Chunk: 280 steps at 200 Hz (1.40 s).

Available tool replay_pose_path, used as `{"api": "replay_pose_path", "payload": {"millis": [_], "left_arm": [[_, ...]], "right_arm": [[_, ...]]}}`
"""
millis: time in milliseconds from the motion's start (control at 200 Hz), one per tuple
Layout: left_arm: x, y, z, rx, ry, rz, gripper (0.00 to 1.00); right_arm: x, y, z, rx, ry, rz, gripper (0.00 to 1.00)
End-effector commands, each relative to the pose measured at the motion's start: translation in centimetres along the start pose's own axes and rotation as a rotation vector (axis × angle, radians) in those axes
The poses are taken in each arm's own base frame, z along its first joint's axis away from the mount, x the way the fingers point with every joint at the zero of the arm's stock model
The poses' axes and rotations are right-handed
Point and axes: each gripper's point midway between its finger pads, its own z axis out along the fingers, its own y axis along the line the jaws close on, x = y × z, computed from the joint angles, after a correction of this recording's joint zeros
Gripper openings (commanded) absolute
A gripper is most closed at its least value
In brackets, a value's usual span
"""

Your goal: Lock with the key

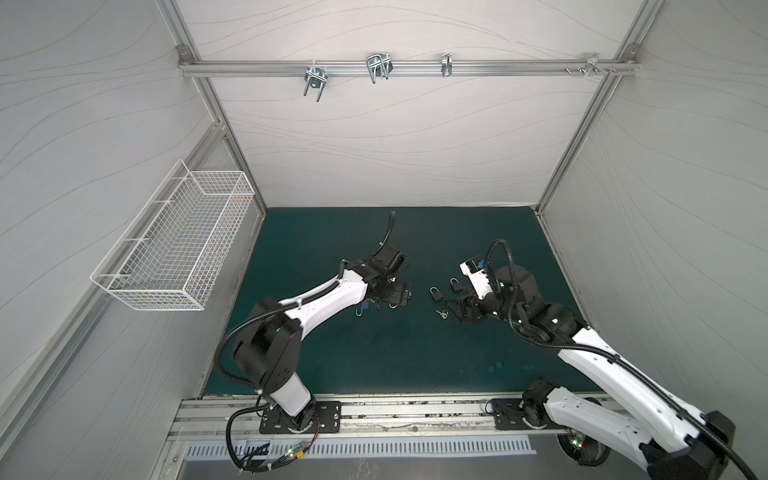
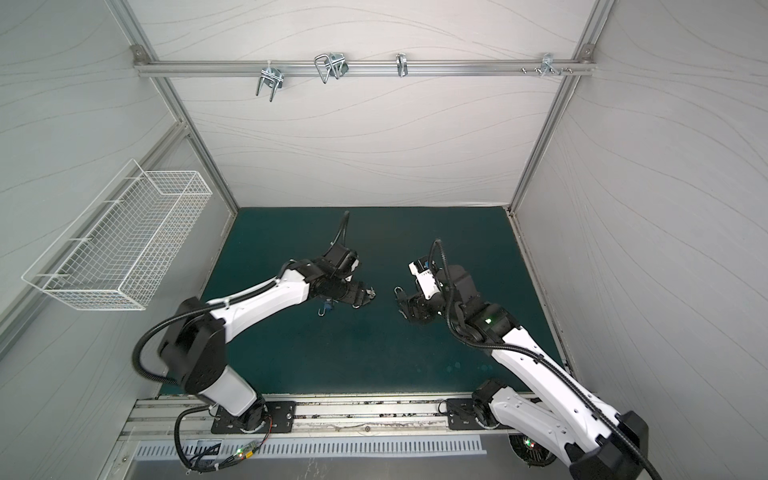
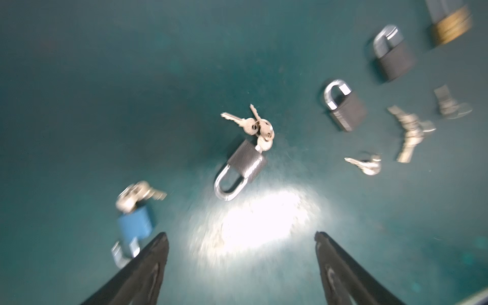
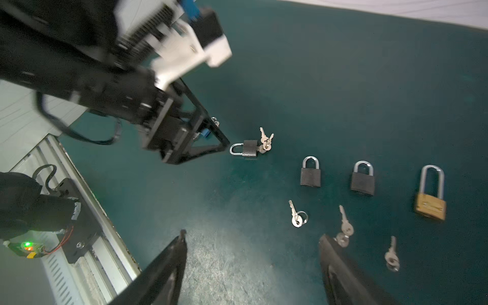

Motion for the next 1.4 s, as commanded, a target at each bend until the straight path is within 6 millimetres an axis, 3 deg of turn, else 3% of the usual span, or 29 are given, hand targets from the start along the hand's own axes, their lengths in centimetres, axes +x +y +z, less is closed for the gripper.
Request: {"api": "replay_pose_path", "payload": {"millis": [0,215,405,570,875,1005,1225,1395], "left_arm": [[0.1,1.5,-1.8,-0.010,-0.087,-0.136,0.88],[2.7,4.8,-3.9,0.098,-0.162,-0.344,0.87],[3.6,6.2,-4.1,0.174,-0.211,-0.459,0.87],[3.8,6.8,-3.4,0.208,-0.215,-0.517,0.85],[3.4,7.8,-2.8,0.316,-0.238,-0.632,0.82],[2.9,8.5,-2.8,0.360,-0.253,-0.678,0.81],[2.2,9.1,-2.6,0.374,-0.278,-0.695,0.80],[2.4,9.6,-2.0,0.374,-0.271,-0.712,0.78]], "right_arm": [[-0.8,1.8,2.6,-0.113,-0.016,-0.040,0.81],[-1.2,4.5,8.1,-0.214,0.006,-0.252,0.87],[-3.2,6.4,10.2,-0.331,-0.077,-0.530,0.89],[-2.4,5.6,12.5,-0.358,0.074,-0.739,0.91],[1.0,4.5,13.2,-0.575,0.233,-0.950,0.87],[2.1,3.7,13.5,-0.650,0.332,-0.946,0.78],[3.8,3.2,15.4,-0.724,0.438,-0.938,0.76],[3.9,3.0,17.3,-0.744,0.454,-0.940,0.73]]}}
